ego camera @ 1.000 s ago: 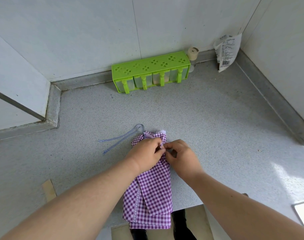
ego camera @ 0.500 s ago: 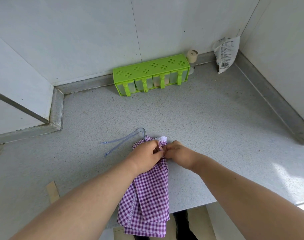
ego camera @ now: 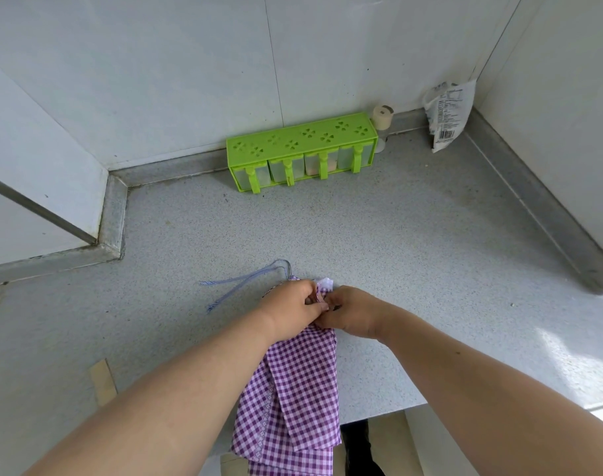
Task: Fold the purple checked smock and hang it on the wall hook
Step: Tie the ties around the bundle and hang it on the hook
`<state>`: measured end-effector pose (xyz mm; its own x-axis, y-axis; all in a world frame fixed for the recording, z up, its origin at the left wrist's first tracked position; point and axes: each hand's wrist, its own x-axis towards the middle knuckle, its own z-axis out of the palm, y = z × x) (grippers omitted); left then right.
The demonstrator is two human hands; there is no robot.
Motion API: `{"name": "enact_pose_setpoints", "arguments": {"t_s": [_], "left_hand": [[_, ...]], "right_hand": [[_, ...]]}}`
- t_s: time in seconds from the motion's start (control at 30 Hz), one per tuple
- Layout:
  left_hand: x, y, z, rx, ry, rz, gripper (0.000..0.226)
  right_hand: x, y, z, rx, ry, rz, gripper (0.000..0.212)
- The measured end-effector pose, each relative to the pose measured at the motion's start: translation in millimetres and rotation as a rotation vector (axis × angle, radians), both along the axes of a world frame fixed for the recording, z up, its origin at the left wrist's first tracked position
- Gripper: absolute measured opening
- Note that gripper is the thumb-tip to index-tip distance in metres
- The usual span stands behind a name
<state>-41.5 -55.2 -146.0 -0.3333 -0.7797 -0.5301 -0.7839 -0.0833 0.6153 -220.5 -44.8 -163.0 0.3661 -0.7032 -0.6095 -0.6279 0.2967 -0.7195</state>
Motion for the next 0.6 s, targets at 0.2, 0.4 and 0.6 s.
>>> {"name": "enact_pose_setpoints", "arguments": {"t_s": [0.2, 0.4, 0.6], "left_hand": [[0, -3, 1, 0.027, -0.029, -0.005, 0.009], [-4, -5, 6, 0.059, -0.09, -0.069, 0.012], [-5, -4, 6, 0.077, -0.095, -0.067, 0.017]], "right_hand": [[-5, 15, -7, -0.101, 0.022, -0.097, 0.033], [-9, 33, -11, -0.445, 0.116, -0.021, 0.03], [-10, 47, -19, -0.824, 0.194, 0.103, 0.018]]}}
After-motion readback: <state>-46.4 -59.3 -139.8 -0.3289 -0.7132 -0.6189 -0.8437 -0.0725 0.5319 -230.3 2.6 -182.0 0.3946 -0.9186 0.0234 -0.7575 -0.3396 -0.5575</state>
